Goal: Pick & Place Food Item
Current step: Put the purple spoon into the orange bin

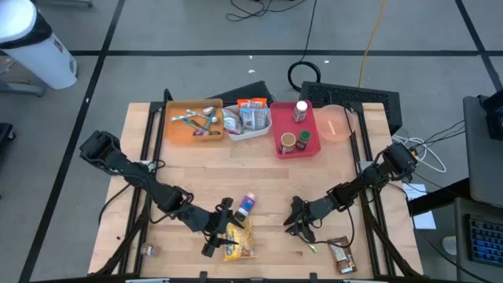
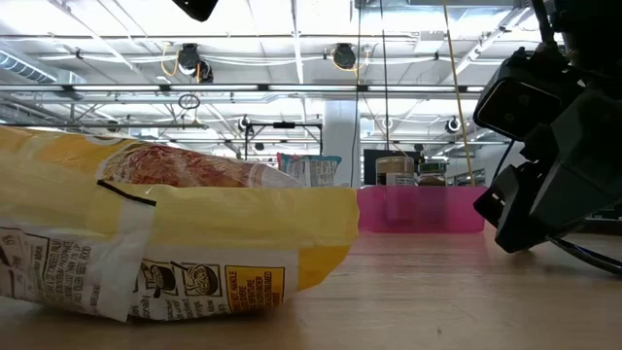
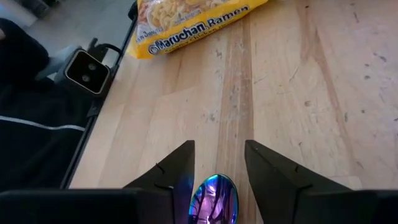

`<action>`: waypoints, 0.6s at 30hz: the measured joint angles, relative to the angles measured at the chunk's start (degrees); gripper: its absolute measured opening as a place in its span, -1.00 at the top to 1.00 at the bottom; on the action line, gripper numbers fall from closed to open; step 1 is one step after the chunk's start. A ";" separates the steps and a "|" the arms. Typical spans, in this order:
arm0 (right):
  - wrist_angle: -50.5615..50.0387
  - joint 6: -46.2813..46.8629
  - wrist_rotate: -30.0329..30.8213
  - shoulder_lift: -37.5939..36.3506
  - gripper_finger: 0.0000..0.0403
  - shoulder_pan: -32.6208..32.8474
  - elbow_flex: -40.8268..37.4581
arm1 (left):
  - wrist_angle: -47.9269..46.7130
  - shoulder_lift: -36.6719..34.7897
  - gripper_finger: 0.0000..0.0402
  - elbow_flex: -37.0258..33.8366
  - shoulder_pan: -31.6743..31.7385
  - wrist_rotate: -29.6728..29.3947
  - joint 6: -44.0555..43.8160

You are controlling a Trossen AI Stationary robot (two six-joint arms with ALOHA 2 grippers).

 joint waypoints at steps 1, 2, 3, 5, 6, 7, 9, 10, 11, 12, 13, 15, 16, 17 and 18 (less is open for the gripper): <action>-0.85 0.04 0.02 0.00 0.32 0.18 0.00 | 0.00 0.00 -0.21 0.00 0.00 0.00 0.00; -1.67 0.23 0.09 0.00 0.32 0.28 0.00 | 0.00 0.00 -0.21 0.00 0.00 0.00 0.00; -2.43 0.57 0.14 -0.01 0.33 0.32 0.00 | 0.00 0.00 -0.21 0.00 0.00 0.00 0.00; -3.74 1.31 0.11 -0.02 0.34 0.32 0.02 | 0.00 0.00 -0.21 0.00 0.00 0.00 0.00; -4.11 1.37 -0.03 -0.02 0.35 0.33 0.00 | 0.00 0.00 -0.21 0.00 0.00 0.00 0.00; -4.35 1.37 -0.09 0.00 0.36 0.35 0.00 | 0.00 0.00 -0.21 0.00 0.00 0.00 0.00; -4.30 1.36 -1.34 -0.02 0.39 0.32 0.00 | 0.00 0.00 -0.21 0.00 0.00 0.00 0.00; -4.28 1.38 -2.09 -0.01 0.40 0.34 0.00 | 0.00 0.00 -0.21 0.00 0.00 0.00 0.00; -4.23 1.44 -3.08 -0.01 0.42 0.35 0.00 | -0.01 0.00 -0.21 0.00 0.00 0.00 0.00; -4.24 1.56 -3.92 0.02 0.43 0.37 0.00 | -0.02 0.00 -0.21 0.00 0.00 0.00 0.00; -4.27 1.84 -4.58 0.02 0.45 0.37 0.00 | -0.02 0.00 -0.21 0.00 0.00 0.02 0.00; -4.46 2.60 -5.18 0.02 0.49 0.37 0.00 | -0.02 0.00 -0.21 0.00 0.00 0.01 0.00; -4.72 2.89 -5.55 0.02 0.51 0.35 0.00 | -0.02 0.00 -0.21 0.00 0.00 0.02 0.00; -4.80 3.19 -5.95 0.02 0.53 0.35 -0.03 | -0.02 0.00 -0.21 0.00 0.00 0.02 0.00; -5.04 3.42 -6.01 0.04 0.55 0.38 -0.12 | -0.02 0.00 -0.21 0.00 0.00 0.02 0.00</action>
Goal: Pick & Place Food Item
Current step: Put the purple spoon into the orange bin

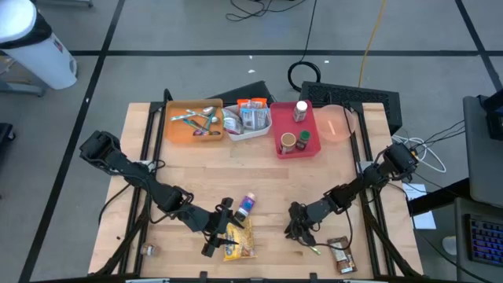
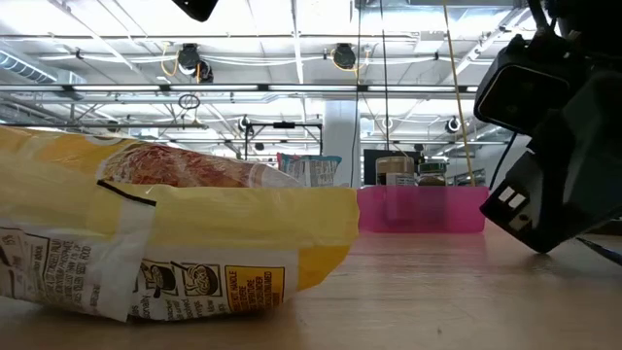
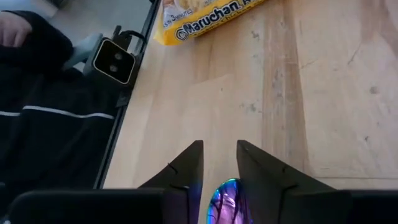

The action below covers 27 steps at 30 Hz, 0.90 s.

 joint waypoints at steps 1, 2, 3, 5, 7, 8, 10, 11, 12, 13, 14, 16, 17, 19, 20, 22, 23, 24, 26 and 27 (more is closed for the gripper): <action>-0.11 0.25 -0.01 0.01 0.57 0.01 -0.12 | 0.00 0.00 -0.21 0.00 0.00 0.00 0.00; -0.03 0.80 -0.03 0.01 0.59 0.01 -0.29 | 0.00 0.00 -0.21 0.00 0.00 0.00 0.00; 0.01 1.19 0.09 0.01 0.61 0.01 -0.47 | -0.02 0.00 -0.21 0.00 0.00 0.00 0.00; 0.05 1.32 0.41 0.01 0.64 0.01 -0.89 | -0.02 0.00 -0.21 0.00 0.00 0.00 0.00; 0.11 1.45 2.10 0.01 0.65 0.05 -1.39 | -0.02 0.00 -0.21 0.00 0.00 0.00 0.00; 0.18 1.46 3.20 0.03 0.66 0.05 -1.59 | -0.02 0.00 -0.21 0.00 0.00 0.00 0.00; 0.25 1.27 4.79 0.05 0.66 -0.02 -1.89 | 0.00 0.00 -0.21 0.00 0.00 0.00 0.00; 0.27 1.26 5.11 0.05 0.66 -0.15 -1.93 | 0.00 0.00 -0.21 0.00 0.00 0.00 0.00; 0.35 1.25 5.32 0.05 0.65 -0.34 -1.96 | 0.00 0.00 -0.21 0.00 0.00 0.00 0.00; 0.86 1.25 5.52 0.08 0.64 -0.54 -2.01 | 0.00 0.00 -0.21 0.00 0.00 0.00 0.00; 1.79 1.20 5.66 0.11 0.63 -0.75 -2.05 | 0.00 0.00 -0.21 0.00 0.00 0.00 0.00; 4.32 1.14 5.83 0.11 0.59 -0.89 -2.08 | 0.00 0.00 -0.21 0.00 0.00 0.00 0.01; 5.64 0.92 5.66 -0.03 0.56 -0.89 -2.08 | 0.00 0.00 -0.21 0.00 0.00 0.00 0.02; 6.04 0.84 4.45 -1.11 0.50 -0.99 -2.08 | 0.00 0.00 -0.21 0.00 0.08 0.00 0.02; 6.15 1.19 3.93 -1.72 0.46 -1.18 -2.08 | 0.00 0.00 -0.21 0.00 0.07 0.00 0.02; 4.93 2.52 2.66 -3.68 0.38 -1.28 -2.08 | 0.00 0.00 -0.21 0.00 0.17 0.00 0.02; 3.93 3.27 2.13 -4.66 0.34 -1.29 -2.08 | 0.00 0.00 -0.21 0.00 0.17 0.00 0.02; 2.86 4.08 1.57 -5.56 0.30 -1.31 -2.08 | -0.02 0.00 -0.21 0.00 0.17 0.00 0.00; -0.39 5.61 1.16 -7.52 0.22 -1.02 -2.03 | -0.25 0.00 -0.21 0.00 0.17 0.00 0.02; -2.25 5.90 1.18 -8.49 0.19 -0.69 -2.03 | -0.33 0.00 -0.21 0.00 0.17 0.00 0.00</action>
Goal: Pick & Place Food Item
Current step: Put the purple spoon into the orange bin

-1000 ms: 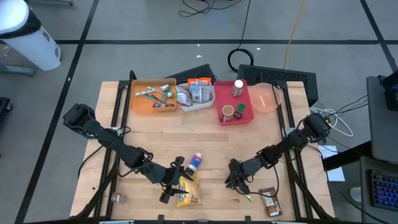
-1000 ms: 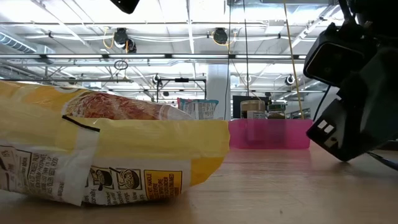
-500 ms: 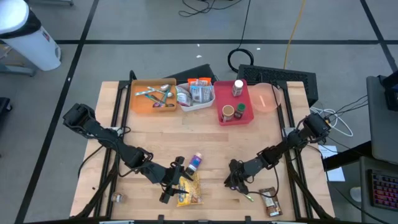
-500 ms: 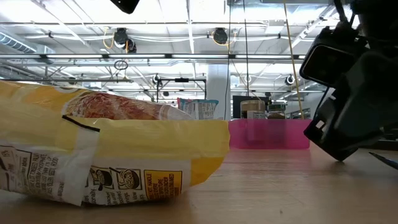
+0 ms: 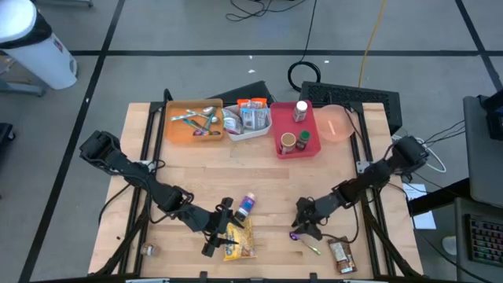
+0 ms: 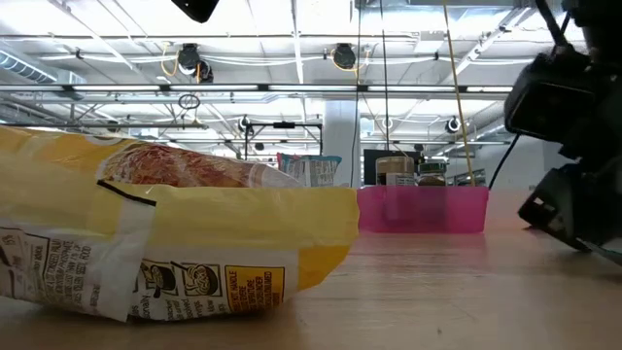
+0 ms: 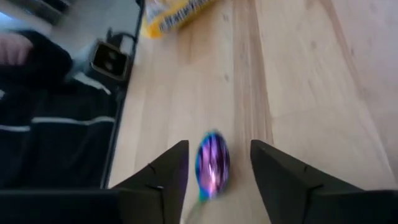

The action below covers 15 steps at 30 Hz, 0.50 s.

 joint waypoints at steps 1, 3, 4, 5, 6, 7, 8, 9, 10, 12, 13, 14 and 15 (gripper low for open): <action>-1.40 0.03 0.07 -0.81 0.16 0.31 0.00 | 0.00 0.00 -0.21 0.00 0.00 0.00 0.00; -3.19 -0.12 0.15 -1.88 0.10 0.76 -0.03 | 0.04 0.00 -0.21 0.00 0.00 0.00 0.02; -3.79 -0.12 0.23 -2.26 0.08 1.04 -0.01 | 0.03 0.00 -0.21 0.00 0.00 0.00 0.00; -4.14 -0.07 0.27 -2.48 0.07 1.18 -0.01 | 0.00 0.00 -0.21 0.00 0.00 0.00 0.00; -4.13 -0.11 0.31 -2.52 0.06 1.22 -0.01 | 0.02 0.00 -0.21 0.00 0.00 0.00 0.00; -4.13 -0.13 0.33 -2.52 0.05 1.22 -0.01 | 0.03 0.00 -0.21 0.00 0.00 0.00 0.02; -4.22 -0.09 0.34 -2.52 0.05 1.22 -0.01 | 0.04 0.00 -0.21 0.00 0.00 0.00 0.00; -4.32 -0.12 0.36 -2.52 0.05 1.22 -0.01 | 0.02 0.00 -0.21 0.00 0.00 0.00 0.02; -4.34 -0.12 0.44 -2.54 0.05 1.22 -0.01 | 0.02 0.00 -0.21 0.00 0.00 0.00 0.00; -4.36 0.03 0.54 -2.54 0.07 1.22 -0.01 | 0.03 0.00 -0.21 0.00 0.00 0.00 0.02; -4.36 0.20 0.58 -2.54 0.07 1.22 -0.01 | 0.04 0.00 -0.21 0.00 0.00 0.00 0.00; -4.36 0.52 0.67 -2.56 0.08 1.22 -0.01 | 0.03 0.00 -0.21 0.00 0.00 0.00 0.01; -4.37 0.84 0.74 -2.56 0.09 1.22 -0.01 | 0.04 0.00 -0.21 0.00 0.00 0.00 0.03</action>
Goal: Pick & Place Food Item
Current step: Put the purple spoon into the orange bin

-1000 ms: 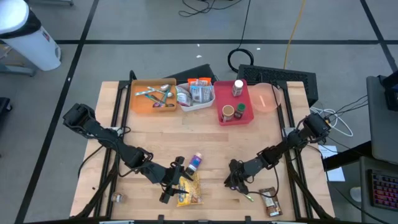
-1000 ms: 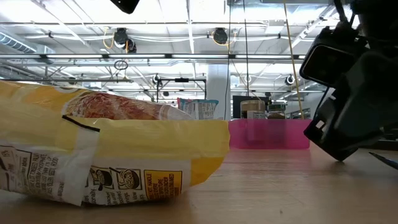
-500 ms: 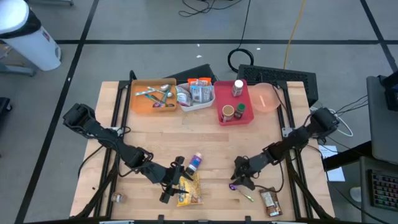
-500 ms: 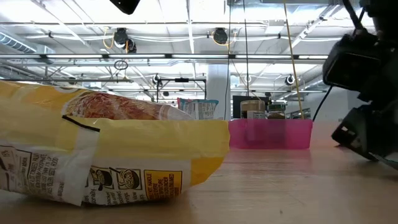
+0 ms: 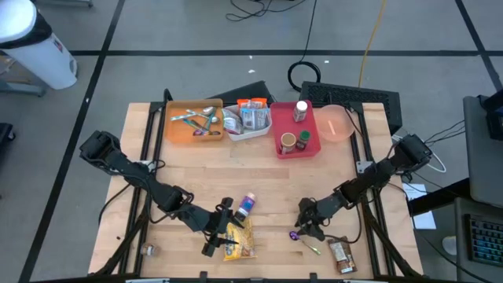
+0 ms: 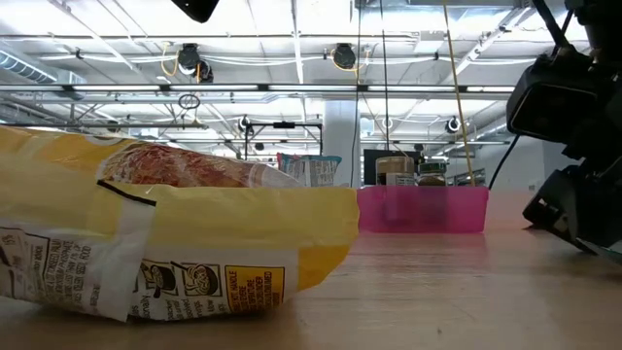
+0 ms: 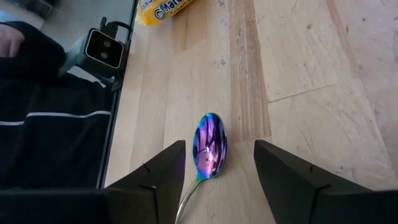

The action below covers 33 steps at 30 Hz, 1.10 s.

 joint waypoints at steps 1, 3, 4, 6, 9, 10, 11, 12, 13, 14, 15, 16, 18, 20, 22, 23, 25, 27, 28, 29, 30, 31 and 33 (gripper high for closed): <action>0.00 0.17 0.02 0.00 0.09 0.00 0.02 | 0.02 0.00 -0.21 0.00 0.00 0.00 0.04; -0.10 0.29 0.14 -0.01 0.10 0.00 0.02 | 0.00 0.00 -0.21 0.00 0.00 0.00 0.15; -0.17 0.34 0.63 0.00 0.10 0.00 0.02 | 0.02 0.00 -0.21 0.00 0.00 -0.01 0.15; -0.25 0.45 1.54 -0.01 0.10 0.02 0.02 | 0.02 0.00 -0.21 0.00 0.00 0.00 0.14; -0.34 0.47 1.59 -0.02 0.10 0.02 0.02 | 0.02 0.00 -0.21 0.00 0.00 0.00 0.15; -0.36 0.52 1.59 -0.02 0.10 0.02 0.02 | 0.02 0.00 -0.21 0.00 0.00 -0.02 0.15; -0.34 0.74 1.65 -0.02 0.10 0.02 0.02 | 0.02 0.00 -0.21 0.00 0.00 -0.02 0.17; -0.34 1.23 1.74 -0.02 0.10 0.00 0.04 | 0.02 0.00 -0.21 0.00 0.00 -0.02 0.17; -0.37 1.64 1.73 -0.03 0.10 0.00 0.06 | 0.02 0.00 -0.21 0.00 0.00 -0.02 0.17; -0.42 1.85 1.69 -0.04 0.10 0.00 0.07 | 0.02 0.00 -0.21 0.00 0.00 -0.02 0.17; -0.58 1.86 1.66 -0.04 0.10 0.00 0.07 | 0.02 0.00 -0.21 0.00 0.00 -0.02 0.22; -0.78 1.86 1.66 -0.04 0.10 0.00 0.07 | 0.02 0.00 -0.21 0.00 0.00 -0.02 0.22; -0.93 1.93 1.61 -0.04 0.10 0.00 0.07 | 0.02 0.00 -0.21 0.00 0.00 -0.02 0.22; -1.06 1.97 1.61 -0.04 0.10 0.00 0.07 | 0.04 0.00 -0.21 0.00 0.00 -0.02 0.21; -1.06 1.92 1.59 -0.04 0.10 0.00 0.07 | 0.04 0.00 -0.21 0.00 0.00 -0.02 0.23; -1.06 1.92 1.58 -0.04 0.10 0.00 0.07 | 0.04 0.00 -0.21 0.00 0.00 -0.02 0.21; -1.08 1.93 1.48 -0.04 0.10 0.06 0.07 | 0.04 0.00 -0.21 0.00 0.00 -0.02 0.22; -1.35 2.09 1.48 -0.04 0.10 0.17 0.27 | 0.04 0.00 -0.21 0.00 0.00 -0.02 0.21; -1.97 2.23 1.36 -0.04 0.10 0.22 0.62 | 0.04 0.00 -0.21 0.00 0.00 -0.02 0.21; -2.87 2.23 1.31 -0.04 0.10 0.22 1.05 | 0.04 0.00 -0.21 0.00 0.00 -0.04 0.22; -3.65 2.19 1.28 -0.03 0.10 0.32 1.43 | 0.04 0.00 -0.21 0.00 0.00 -0.12 0.27; -4.24 1.94 1.29 0.00 0.10 0.44 1.82 | 0.04 0.00 -0.21 0.00 0.00 -0.43 0.32; -6.06 1.54 1.19 -0.02 0.10 0.54 2.68 | 0.05 0.00 -0.21 0.00 0.00 -0.87 0.28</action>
